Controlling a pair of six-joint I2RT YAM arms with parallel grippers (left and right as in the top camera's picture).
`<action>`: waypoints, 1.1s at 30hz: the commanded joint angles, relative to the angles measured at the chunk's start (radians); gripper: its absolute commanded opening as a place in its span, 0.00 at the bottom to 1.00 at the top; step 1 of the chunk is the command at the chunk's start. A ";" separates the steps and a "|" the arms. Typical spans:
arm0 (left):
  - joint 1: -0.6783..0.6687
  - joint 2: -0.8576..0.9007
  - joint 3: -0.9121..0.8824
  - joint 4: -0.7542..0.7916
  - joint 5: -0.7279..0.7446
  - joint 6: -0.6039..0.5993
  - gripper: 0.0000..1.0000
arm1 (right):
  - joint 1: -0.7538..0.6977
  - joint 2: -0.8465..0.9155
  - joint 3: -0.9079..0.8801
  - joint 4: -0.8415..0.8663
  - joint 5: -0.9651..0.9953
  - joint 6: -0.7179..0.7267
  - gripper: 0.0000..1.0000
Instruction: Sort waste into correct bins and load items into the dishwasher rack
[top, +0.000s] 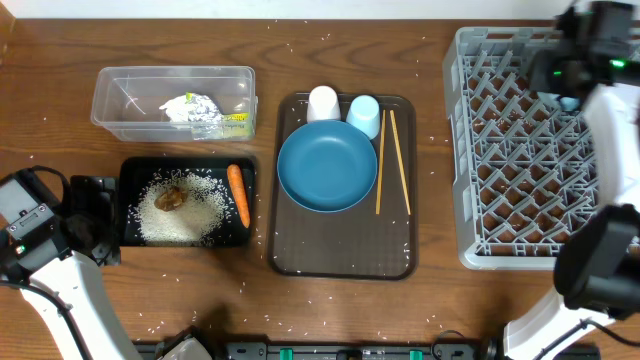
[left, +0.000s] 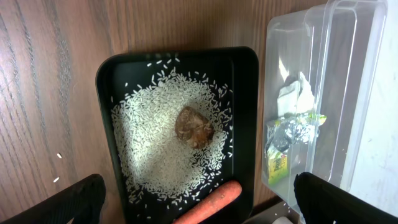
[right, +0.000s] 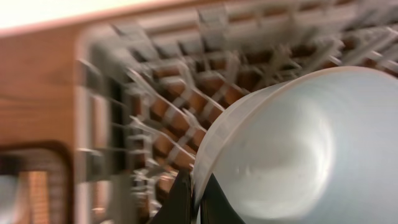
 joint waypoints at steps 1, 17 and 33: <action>0.003 -0.002 0.002 -0.003 -0.010 0.016 0.98 | -0.085 -0.019 0.004 0.007 -0.410 0.022 0.01; 0.003 -0.002 0.002 -0.003 -0.010 0.016 0.98 | -0.187 0.208 0.004 0.131 -1.007 0.022 0.01; 0.003 -0.002 0.002 -0.003 -0.010 0.016 0.98 | -0.235 0.248 0.004 0.277 -1.182 0.192 0.01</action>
